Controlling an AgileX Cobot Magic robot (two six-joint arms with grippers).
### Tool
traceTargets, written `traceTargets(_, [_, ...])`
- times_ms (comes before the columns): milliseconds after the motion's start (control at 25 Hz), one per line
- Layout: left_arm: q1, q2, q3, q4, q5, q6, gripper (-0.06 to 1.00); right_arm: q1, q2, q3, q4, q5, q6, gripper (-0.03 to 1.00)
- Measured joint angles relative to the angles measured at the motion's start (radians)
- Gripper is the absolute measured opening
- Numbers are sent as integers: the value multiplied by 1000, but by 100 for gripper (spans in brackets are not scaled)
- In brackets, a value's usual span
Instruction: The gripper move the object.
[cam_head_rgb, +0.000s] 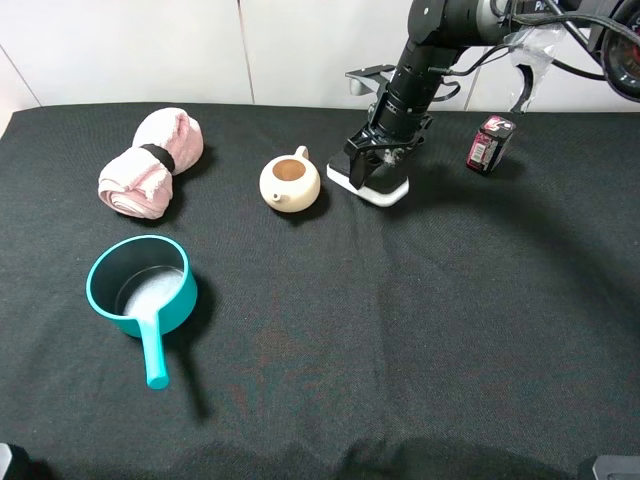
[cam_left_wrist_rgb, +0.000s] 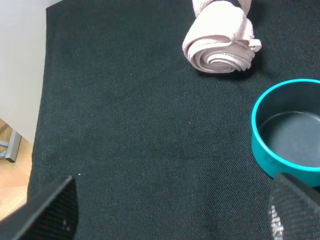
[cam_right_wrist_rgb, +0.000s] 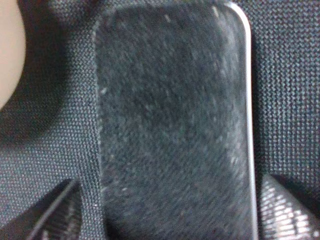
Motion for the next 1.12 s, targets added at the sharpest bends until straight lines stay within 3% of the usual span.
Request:
traceTargets(360, [0,0,0,0,0,0,83,17,0,0,1,2,-1,68])
traceTargets(1120, [0,0,0,1,0,0,83,33,-24,-1,12,108,-1,69])
